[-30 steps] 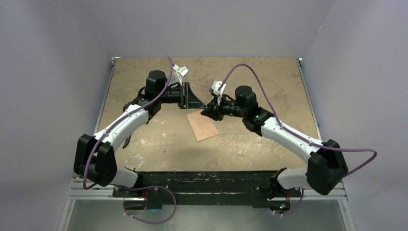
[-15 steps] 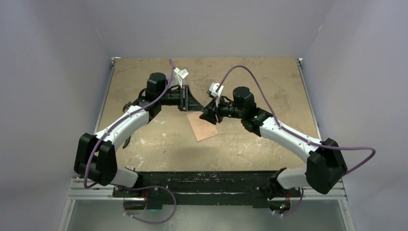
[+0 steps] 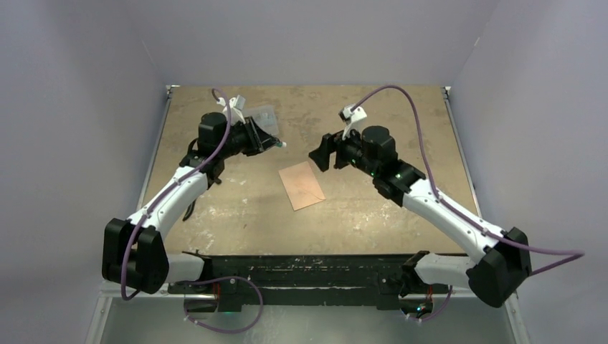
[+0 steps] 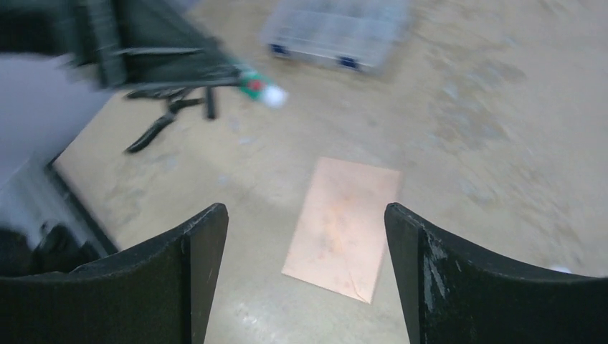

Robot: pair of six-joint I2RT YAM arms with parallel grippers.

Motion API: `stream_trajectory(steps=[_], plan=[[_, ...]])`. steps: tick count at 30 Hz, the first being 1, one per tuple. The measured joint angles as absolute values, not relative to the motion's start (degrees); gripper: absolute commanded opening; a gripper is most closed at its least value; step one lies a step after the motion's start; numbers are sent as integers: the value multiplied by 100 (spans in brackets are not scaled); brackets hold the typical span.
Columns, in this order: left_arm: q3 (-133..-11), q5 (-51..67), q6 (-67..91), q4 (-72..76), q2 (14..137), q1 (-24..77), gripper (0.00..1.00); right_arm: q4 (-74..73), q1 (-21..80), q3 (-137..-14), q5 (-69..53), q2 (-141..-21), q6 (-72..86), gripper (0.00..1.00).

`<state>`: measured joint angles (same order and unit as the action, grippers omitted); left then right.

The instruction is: Place the letter into the envelope and seal it

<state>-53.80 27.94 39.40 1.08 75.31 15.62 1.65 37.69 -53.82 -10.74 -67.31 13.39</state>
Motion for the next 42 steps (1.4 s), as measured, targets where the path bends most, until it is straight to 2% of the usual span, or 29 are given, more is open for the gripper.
stream_trajectory(steps=[5, 10, 18, 26, 33, 40, 42], plan=[[-5199, 2502, 3948, 263, 7439, 1566, 0, -843, 3352, -6062, 764, -7966, 2331, 83], [-5052, 2506, 4001, 342, 7439, 1566, 0, -1531, 2834, -5846, 1754, -9094, 2902, 80], [-4978, 2578, 4110, 408, 7439, 1566, 0, -1577, 2615, -5787, 2001, -9699, 3065, 70], [-4976, 2687, 4143, 563, 7470, 1566, 0, -1245, 2324, -6042, 2058, -10285, 3048, 65], [-4928, 2753, 4158, 644, 7553, 1566, 0, -1076, 2182, -6307, 2071, -10584, 2915, 41], [-4882, 2860, 4257, 663, 7618, 1566, 0, -1066, 2134, -6386, 2062, -10645, 2840, 2], [-4882, 2906, 4283, 696, 7618, 1566, 0, -1063, 2130, -6386, 2043, -10634, 2834, 0]])
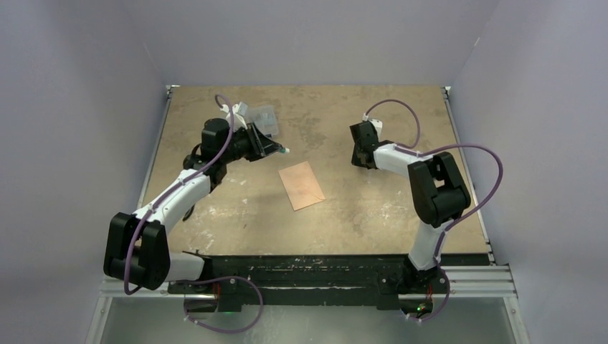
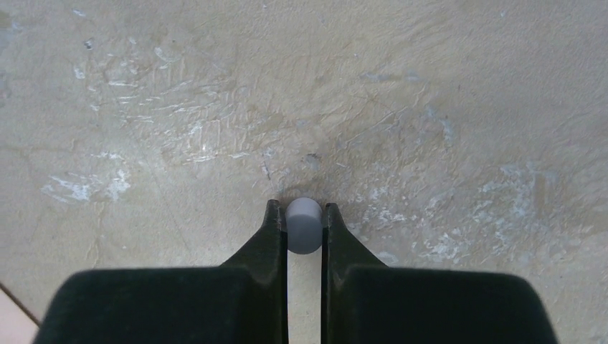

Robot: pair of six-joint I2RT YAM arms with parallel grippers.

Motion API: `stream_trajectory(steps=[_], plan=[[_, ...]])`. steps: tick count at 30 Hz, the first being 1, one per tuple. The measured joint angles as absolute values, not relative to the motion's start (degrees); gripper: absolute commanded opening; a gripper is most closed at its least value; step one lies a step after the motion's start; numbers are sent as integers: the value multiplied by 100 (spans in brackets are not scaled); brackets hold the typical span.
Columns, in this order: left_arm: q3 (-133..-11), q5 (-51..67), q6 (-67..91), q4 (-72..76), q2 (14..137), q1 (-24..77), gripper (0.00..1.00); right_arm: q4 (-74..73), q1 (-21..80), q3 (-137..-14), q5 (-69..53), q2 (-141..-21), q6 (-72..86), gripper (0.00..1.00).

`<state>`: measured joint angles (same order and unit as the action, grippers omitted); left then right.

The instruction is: Place the letter into the envelope and seal it

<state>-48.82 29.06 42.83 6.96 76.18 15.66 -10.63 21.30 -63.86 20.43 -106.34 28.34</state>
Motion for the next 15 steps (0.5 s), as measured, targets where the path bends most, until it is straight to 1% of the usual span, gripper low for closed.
stream_trajectory(steps=[3, 6, 10, 15], plan=[[-4871, 3004, 4307, 821, 7618, 1566, 0, -1031, 2130, -6348, 1896, -10538, 2823, 0], [-4792, 3159, 4403, 1100, 7618, 1566, 0, -915, 2128, -6165, 1411, -10088, 2801, 0], [-4698, 3354, 4644, 1608, 7618, 1566, 0, -604, 2097, -5977, 301, -8984, 2899, 0], [-4698, 3597, 5216, 2399, 7620, 1566, 0, 285, 2056, -5983, -1247, -7800, 3457, 0]])
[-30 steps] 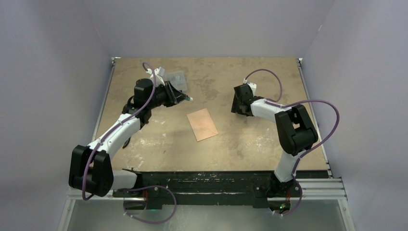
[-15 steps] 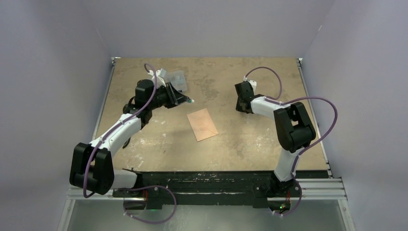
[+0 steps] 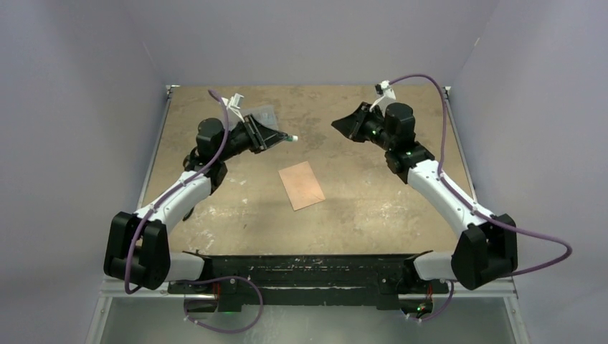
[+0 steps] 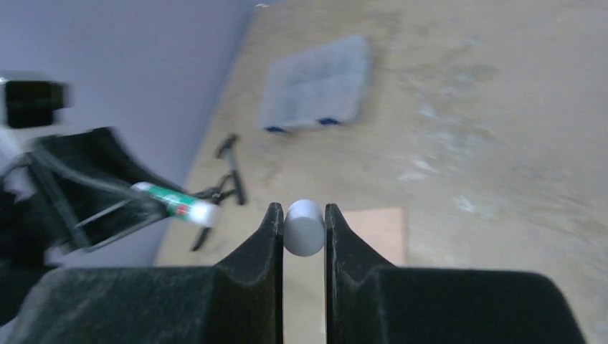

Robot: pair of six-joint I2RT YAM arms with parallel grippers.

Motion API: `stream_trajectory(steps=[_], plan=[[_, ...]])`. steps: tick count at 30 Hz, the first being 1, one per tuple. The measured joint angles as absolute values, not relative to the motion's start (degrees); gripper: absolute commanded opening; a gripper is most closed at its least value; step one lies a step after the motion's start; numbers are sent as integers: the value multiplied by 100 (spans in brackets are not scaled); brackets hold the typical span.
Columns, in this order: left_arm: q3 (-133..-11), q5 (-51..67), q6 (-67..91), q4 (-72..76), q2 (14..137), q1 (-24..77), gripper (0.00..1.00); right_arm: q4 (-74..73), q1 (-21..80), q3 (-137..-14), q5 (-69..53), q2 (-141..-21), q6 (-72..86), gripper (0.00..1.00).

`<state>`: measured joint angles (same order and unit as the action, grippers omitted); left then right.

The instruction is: Place the letter into the envelope and seal it

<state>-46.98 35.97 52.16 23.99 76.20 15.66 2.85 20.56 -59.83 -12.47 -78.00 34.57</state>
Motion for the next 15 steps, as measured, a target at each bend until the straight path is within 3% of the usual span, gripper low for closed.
stream_trajectory(steps=[8, 15], plan=[[-4698, 4132, 6602, 3511, 7714, 1566, 0, 1522, 2060, -5931, -3079, -7644, 4619, 0], [-4698, 4506, 7738, 4720, 7843, 1566, 0, 1868, 2062, -5920, -3802, -7642, 5011, 0]])
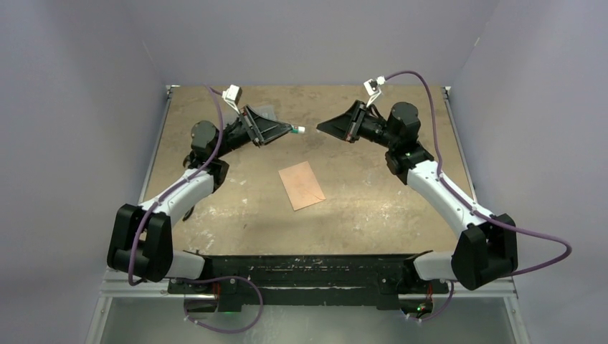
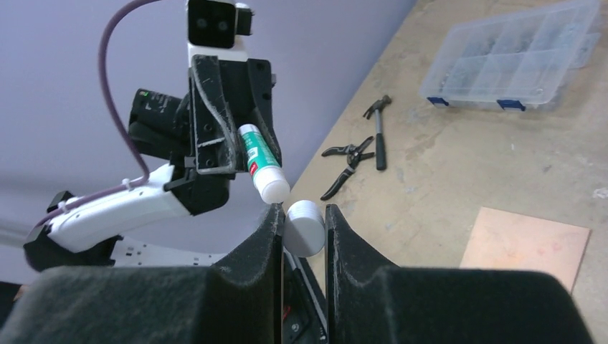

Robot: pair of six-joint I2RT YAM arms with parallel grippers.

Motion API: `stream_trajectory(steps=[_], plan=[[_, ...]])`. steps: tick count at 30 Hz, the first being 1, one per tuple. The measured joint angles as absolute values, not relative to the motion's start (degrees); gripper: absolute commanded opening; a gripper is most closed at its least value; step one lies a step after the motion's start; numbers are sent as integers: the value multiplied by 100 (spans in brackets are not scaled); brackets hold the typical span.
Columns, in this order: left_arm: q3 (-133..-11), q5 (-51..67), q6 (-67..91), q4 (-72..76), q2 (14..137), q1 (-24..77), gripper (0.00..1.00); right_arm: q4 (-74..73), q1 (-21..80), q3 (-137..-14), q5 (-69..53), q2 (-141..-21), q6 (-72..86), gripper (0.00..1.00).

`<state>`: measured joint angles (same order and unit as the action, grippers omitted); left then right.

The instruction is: Place the letter into the envelope and seal it

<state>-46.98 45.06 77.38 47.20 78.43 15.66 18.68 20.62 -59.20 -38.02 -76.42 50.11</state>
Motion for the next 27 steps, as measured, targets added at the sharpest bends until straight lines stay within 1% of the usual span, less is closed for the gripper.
stream_trajectory(steps=[3, 7, 27], plan=[[-4698, 4633, 8158, 5253, 7999, 1577, 0, 1997, 2091, -5920, -4012, -7642, 5135, 0], [-4698, 4724, 8355, 5583, 8090, 1579, 0, 2298, 2158, -5909, -4187, -7642, 5343, 0], [-4698, 4781, 8403, 5817, 8143, 1699, 0, 2628, 2410, -5911, -4331, -7767, 5529, 0]])
